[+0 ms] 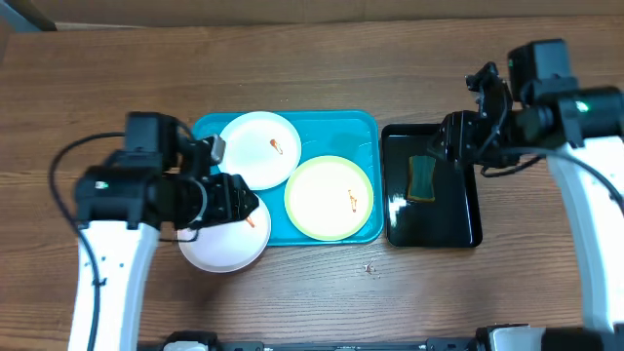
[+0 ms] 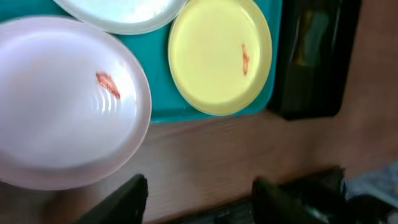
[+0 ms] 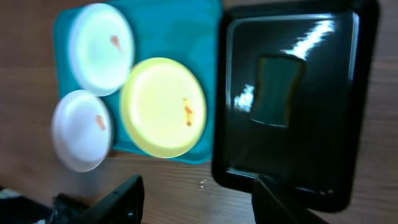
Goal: Clean dirty plates on tray and stack at the side
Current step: 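Move the left gripper to the yellow plate and the right gripper to the sponge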
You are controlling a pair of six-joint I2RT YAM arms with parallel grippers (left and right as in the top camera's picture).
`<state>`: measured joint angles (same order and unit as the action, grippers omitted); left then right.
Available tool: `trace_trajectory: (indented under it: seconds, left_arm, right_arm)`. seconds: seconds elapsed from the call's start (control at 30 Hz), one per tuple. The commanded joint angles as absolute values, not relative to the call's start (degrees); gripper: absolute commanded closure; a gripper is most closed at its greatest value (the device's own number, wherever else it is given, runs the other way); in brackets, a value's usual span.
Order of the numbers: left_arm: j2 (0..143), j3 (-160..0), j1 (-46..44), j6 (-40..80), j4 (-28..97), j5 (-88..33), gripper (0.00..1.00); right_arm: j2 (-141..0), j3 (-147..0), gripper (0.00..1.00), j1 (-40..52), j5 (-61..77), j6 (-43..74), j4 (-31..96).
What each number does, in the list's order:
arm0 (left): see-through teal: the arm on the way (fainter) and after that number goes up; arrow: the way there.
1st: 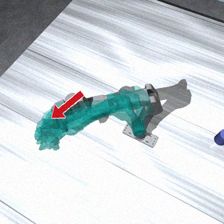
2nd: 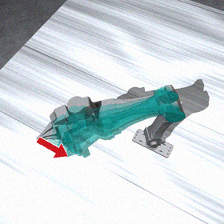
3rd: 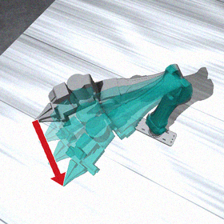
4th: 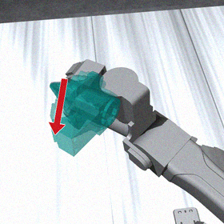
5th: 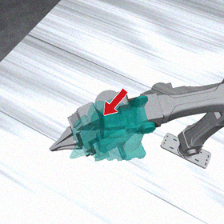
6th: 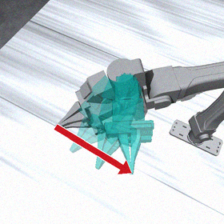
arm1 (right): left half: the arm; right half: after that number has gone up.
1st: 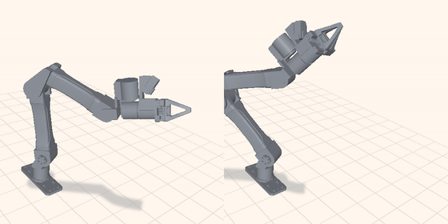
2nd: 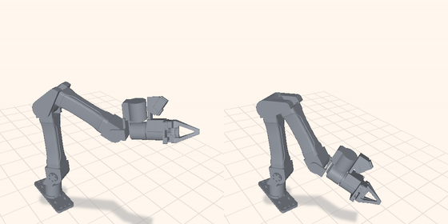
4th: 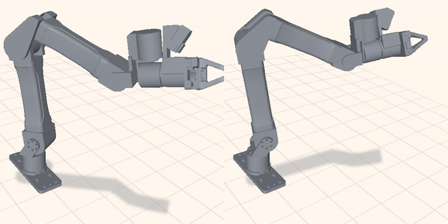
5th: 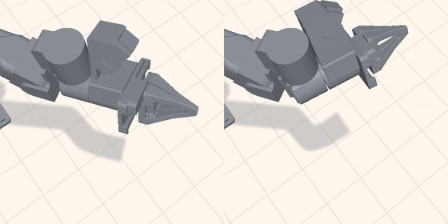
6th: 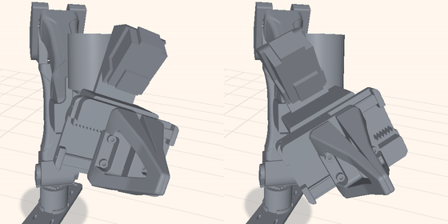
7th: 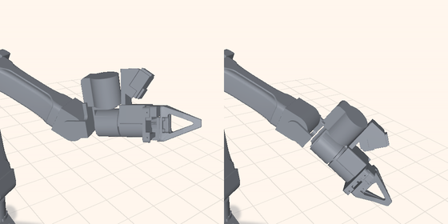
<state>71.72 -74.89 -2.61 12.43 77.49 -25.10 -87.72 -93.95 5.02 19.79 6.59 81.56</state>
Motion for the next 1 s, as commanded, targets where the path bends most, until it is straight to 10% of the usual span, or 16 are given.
trace_trajectory:
  seconds: [0.0,0.7,0.9,0.97]
  left_arm:
    - [71.7,-66.32,-7.05,17.43,68.03,-21.06,0.51]
    - [90.28,-57.91,-19.94,23.2,43.81,-10.98,0.35]
    - [90.54,-57.91,-19.97,23.18,42.02,-10.57,0.32]
    - [90.54,-57.91,-19.94,23.18,41.63,-10.02,0.31]
  right_arm:
    - [-91.26,-92.82,0.39,5.26,12.38,12.1,81.32]
    - [-96.09,-58.19,0.39,13.58,0.49,21.54,40.64]
    - [-100.12,-53.54,0.56,15.92,0.05,23.0,36.29]
    - [-100.82,-53.54,0.96,15.92,0.05,22.98,36.71]
